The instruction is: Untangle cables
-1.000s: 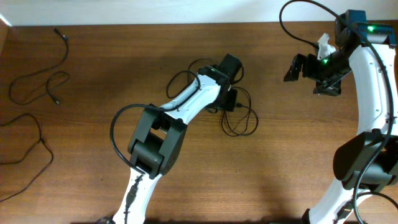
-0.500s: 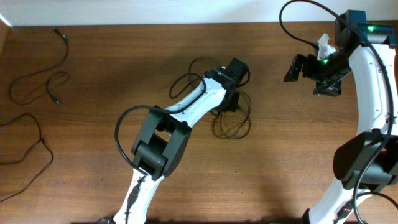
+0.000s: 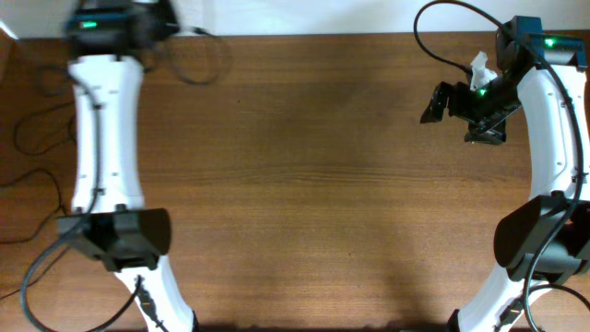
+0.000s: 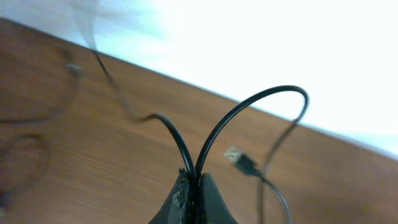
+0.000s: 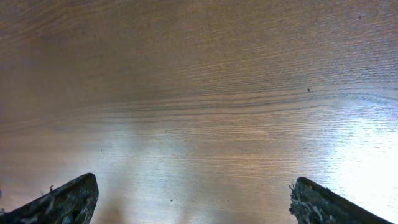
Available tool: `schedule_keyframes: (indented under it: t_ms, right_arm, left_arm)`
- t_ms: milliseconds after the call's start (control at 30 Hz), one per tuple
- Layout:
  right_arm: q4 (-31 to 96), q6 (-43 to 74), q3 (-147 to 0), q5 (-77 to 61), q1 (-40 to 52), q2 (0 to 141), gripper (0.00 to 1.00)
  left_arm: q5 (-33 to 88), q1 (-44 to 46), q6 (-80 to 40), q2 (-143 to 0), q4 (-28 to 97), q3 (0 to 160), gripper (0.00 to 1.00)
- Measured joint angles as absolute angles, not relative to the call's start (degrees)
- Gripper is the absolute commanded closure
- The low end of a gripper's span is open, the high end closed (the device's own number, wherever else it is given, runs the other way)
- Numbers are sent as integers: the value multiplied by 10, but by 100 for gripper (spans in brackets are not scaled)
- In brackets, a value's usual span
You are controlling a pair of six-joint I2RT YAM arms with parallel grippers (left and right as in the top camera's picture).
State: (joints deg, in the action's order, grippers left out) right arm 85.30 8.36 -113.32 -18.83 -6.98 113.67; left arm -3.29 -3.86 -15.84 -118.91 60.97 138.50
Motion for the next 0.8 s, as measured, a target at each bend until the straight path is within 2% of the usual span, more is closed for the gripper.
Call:
schedule_keyframes:
  t_ms: [200, 400, 433, 467, 533, 800]
  right_arm:
    - [853, 83, -1133, -188, -70, 1137, 0]
    - [855, 83, -1133, -188, -70, 1137, 0]
    - [855, 83, -1133, -188, -70, 1137, 0]
    - [856, 83, -1133, -188, -70, 1137, 0]
    - [856, 83, -1133, -188, -70, 1137, 0]
    - [858, 83, -1133, -188, -70, 1137, 0]
  left_arm:
    - [-35, -173, -159, -1225, 514, 1385, 100]
    - [-42, -204, -159, -1364, 435, 1385, 91]
    - [-50, -204, -159, -1385, 434, 1384, 87]
    - [-62, -203, -159, -1406, 434, 1384, 68]
    - [-82, -204, -159, -1441, 435, 1382, 1]
    - [-85, -208, -159, -1435, 495, 1382, 1]
